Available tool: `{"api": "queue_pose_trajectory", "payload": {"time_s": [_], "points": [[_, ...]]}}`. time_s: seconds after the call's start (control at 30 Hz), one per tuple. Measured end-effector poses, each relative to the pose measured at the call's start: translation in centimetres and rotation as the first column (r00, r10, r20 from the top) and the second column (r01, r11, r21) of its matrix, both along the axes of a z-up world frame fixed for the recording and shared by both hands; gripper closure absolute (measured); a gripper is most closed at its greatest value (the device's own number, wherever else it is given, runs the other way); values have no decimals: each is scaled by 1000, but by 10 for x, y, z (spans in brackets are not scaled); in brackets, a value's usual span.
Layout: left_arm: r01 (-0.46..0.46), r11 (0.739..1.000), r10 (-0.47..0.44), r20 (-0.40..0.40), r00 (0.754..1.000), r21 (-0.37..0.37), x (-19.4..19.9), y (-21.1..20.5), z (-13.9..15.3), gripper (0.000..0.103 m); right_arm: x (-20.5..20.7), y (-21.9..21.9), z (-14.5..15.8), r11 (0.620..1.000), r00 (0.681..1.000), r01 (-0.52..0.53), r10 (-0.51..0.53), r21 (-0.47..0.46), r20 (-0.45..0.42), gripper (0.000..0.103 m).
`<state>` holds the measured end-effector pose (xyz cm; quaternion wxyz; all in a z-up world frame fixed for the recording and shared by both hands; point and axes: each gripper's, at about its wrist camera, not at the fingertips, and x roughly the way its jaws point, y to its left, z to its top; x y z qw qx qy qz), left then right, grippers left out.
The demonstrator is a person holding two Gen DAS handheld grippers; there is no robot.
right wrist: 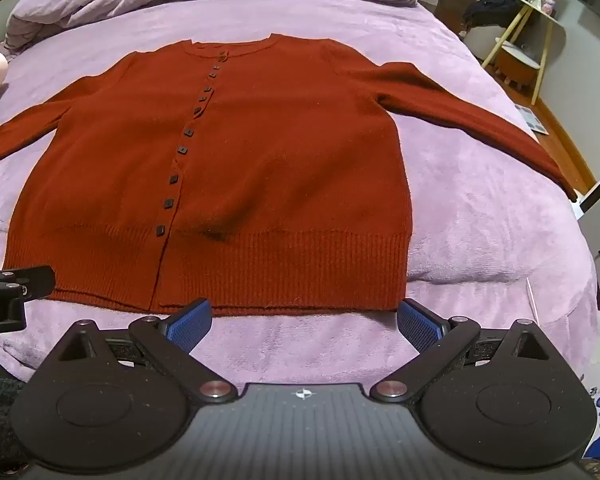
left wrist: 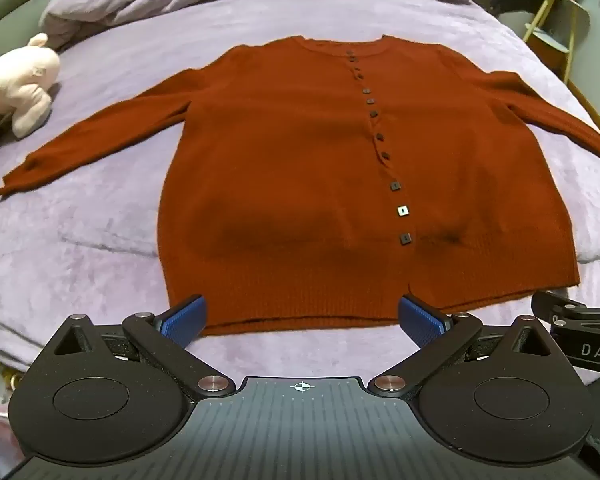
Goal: Fold small clothes
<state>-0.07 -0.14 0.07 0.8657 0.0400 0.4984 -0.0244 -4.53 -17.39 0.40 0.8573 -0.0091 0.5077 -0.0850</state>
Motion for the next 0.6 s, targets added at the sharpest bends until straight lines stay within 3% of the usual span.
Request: {"api": "queue_pose_trajectory", "payload": {"time_s": [0.07, 0.13, 0.6], "points": [[-3, 1000, 3, 23, 1000, -11, -5, 2, 2, 0, 0, 1, 0, 1000, 1000, -1, 1, -5, 1, 4], [-1, 1000, 0, -18, 1000, -17, 2, 6, 2, 0, -1, 1, 0, 1000, 1000, -3, 3, -5, 2, 4], [-5, 1000, 5, -8, 1000, -9, 2, 2, 0, 0, -3, 1, 0, 1000, 1000, 0, 0, -6, 9, 4]]}}
